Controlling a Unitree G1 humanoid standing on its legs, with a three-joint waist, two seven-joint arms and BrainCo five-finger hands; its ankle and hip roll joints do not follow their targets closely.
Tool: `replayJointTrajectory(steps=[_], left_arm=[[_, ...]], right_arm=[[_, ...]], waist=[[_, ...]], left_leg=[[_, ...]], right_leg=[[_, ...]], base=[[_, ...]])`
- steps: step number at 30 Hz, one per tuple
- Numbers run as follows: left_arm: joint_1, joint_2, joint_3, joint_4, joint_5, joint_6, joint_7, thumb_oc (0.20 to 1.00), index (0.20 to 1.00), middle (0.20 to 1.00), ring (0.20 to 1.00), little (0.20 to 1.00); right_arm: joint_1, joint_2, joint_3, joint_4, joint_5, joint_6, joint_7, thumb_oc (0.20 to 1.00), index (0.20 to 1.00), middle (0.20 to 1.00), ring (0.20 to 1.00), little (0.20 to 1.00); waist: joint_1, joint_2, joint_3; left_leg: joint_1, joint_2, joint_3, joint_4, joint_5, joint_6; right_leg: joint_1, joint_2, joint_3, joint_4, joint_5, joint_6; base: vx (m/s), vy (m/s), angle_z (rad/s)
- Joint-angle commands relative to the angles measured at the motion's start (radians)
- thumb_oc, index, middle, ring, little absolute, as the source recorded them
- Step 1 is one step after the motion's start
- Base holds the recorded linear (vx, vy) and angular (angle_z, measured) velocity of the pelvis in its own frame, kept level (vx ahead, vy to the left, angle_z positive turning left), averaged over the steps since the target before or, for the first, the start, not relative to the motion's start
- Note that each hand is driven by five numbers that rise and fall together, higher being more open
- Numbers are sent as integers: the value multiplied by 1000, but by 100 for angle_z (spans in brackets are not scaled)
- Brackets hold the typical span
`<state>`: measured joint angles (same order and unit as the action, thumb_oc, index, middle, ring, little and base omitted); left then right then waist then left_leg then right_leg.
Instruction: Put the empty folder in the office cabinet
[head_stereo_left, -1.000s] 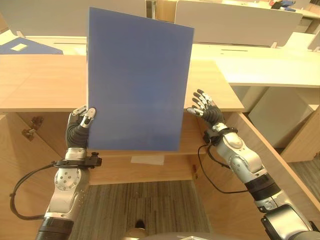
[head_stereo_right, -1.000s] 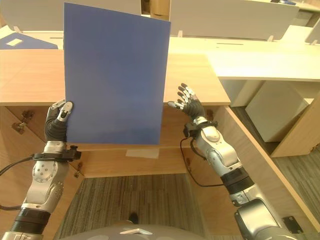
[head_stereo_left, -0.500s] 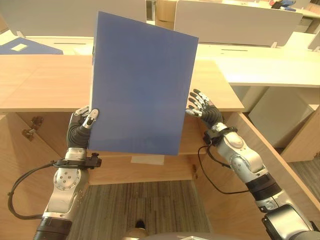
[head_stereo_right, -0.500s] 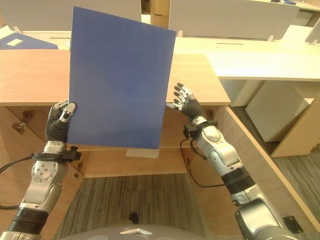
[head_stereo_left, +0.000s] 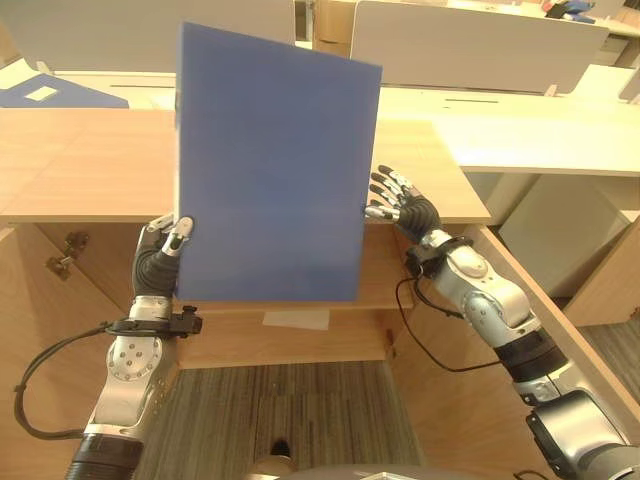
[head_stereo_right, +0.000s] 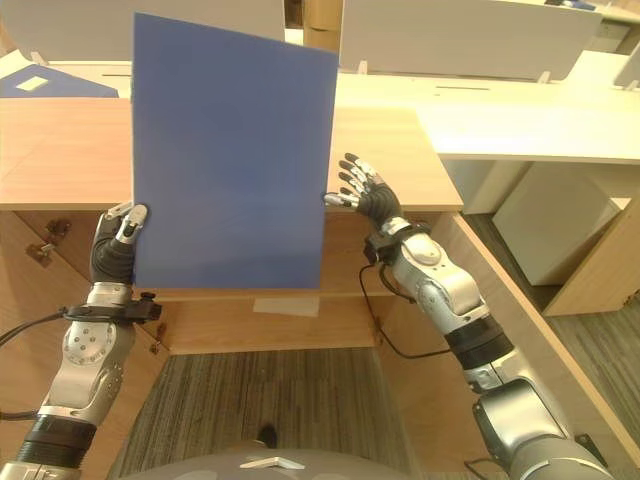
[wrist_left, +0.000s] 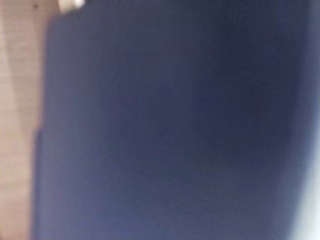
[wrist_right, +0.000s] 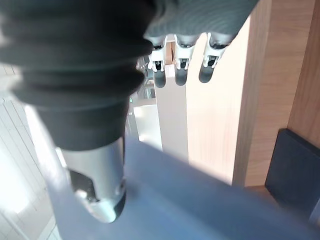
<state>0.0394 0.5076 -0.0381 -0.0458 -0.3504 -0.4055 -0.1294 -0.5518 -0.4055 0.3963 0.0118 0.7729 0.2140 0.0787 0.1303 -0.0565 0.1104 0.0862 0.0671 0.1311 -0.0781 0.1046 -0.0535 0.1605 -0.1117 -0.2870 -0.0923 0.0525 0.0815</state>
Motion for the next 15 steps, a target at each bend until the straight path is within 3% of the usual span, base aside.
replayJointTrajectory(steps=[1, 6, 10, 11, 12, 13, 15], left_arm=[[-104, 84, -46, 12, 64, -59, 19, 200, 200, 200, 200, 200], [-104, 87, -58, 19, 89, -35, 59, 200, 200, 200, 200, 200], [-87, 89, -52, 17, 72, -46, 31, 200, 200, 200, 200, 200], [-85, 87, -54, 16, 64, -50, 22, 200, 200, 200, 200, 200], [-85, 87, -53, 16, 64, -50, 22, 200, 200, 200, 200, 200], [-86, 84, -58, 16, 50, -51, 10, 200, 200, 200, 200, 200], [-87, 75, -68, 19, 28, -54, 1, 200, 200, 200, 200, 200]], right_arm=[[-107, 0, -19, -75, 58, -29, -6, 1000, 1000, 1000, 1000, 1000], [-118, 16, -7, -56, 60, -23, -25, 1000, 1000, 1000, 1000, 1000], [-115, 16, -8, -50, 75, -22, -19, 1000, 1000, 1000, 1000, 1000], [-113, 18, -8, -49, 79, -24, -15, 693, 693, 693, 693, 693], [-113, 18, -8, -49, 79, -24, -14, 504, 504, 504, 504, 504], [-113, 23, -4, -43, 74, -34, -16, 200, 200, 200, 200, 200], [-110, 31, 3, -34, 58, -45, -18, 200, 200, 200, 200, 200]], waist=[[24, 17, -40], [29, 19, -39], [32, 19, -35], [32, 19, -34], [32, 19, -34], [33, 20, -33], [34, 21, -33]], left_leg=[[39, -1, -22, -9, -124, 11], [39, -2, -26, -9, -123, 11], [38, -1, -25, -9, -122, 11], [37, -1, -26, -9, -123, 11], [37, -1, -26, -9, -123, 11], [37, -1, -26, -9, -122, 12], [36, -1, -27, -9, -122, 13]], right_leg=[[39, -1, -23, 5, -74, -3], [40, -1, -26, 5, -74, -4], [40, -2, -27, 5, -74, -5], [39, -2, -26, 5, -74, -5], [39, -2, -26, 5, -74, -5], [39, -2, -27, 5, -73, -5], [39, -1, -27, 5, -74, -6]], base=[[0, 0, 0], [0, 0, 0], [0, 0, 0], [0, 0, 0], [0, 0, 0], [0, 0, 0], [0, 0, 0]])
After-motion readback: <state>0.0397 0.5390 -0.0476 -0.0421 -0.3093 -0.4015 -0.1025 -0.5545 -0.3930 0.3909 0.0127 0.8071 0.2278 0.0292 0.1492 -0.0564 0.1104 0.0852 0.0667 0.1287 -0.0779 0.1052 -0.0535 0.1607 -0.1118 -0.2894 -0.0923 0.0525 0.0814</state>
